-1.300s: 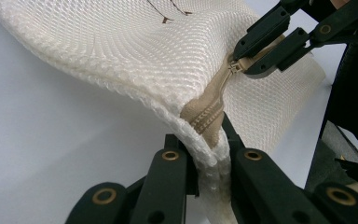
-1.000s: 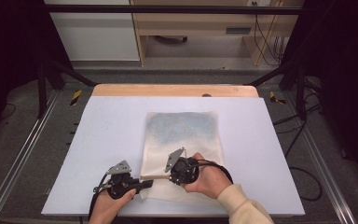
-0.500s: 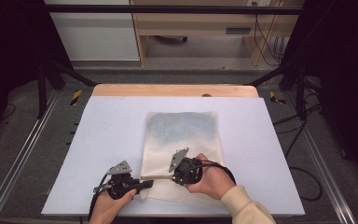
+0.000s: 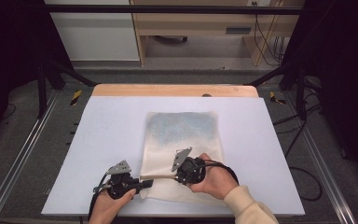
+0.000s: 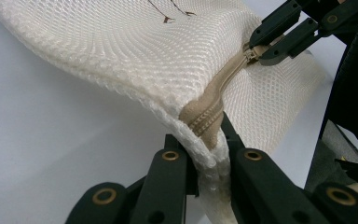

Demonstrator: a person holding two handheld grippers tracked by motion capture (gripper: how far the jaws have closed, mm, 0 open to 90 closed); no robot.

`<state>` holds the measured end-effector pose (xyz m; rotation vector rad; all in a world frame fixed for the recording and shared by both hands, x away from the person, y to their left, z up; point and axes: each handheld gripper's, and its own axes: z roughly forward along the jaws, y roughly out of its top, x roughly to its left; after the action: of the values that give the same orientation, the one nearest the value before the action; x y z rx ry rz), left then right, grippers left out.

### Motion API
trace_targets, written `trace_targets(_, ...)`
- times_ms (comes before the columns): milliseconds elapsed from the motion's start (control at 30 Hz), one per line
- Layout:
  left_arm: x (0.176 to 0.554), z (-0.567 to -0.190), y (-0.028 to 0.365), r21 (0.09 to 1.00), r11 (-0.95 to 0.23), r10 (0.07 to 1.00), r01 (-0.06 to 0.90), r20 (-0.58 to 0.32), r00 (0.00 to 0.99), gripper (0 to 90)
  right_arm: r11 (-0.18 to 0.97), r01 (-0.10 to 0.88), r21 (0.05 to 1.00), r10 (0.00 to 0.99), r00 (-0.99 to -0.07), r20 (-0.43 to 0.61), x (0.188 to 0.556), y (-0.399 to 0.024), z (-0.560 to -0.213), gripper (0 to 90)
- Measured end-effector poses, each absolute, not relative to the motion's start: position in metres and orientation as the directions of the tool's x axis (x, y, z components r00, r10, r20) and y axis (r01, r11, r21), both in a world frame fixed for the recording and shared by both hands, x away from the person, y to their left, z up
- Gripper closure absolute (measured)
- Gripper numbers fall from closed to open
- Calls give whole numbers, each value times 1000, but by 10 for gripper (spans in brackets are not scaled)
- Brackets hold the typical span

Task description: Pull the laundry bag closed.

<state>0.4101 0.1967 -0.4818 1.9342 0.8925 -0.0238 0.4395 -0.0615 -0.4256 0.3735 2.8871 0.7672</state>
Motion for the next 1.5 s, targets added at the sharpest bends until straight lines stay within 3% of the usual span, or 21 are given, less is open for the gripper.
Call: trace_targets(1500,410,-482,197,761,-264,577,592,-367,730,850,837,226,498,295,-953,-64,438,-83,-424,823)
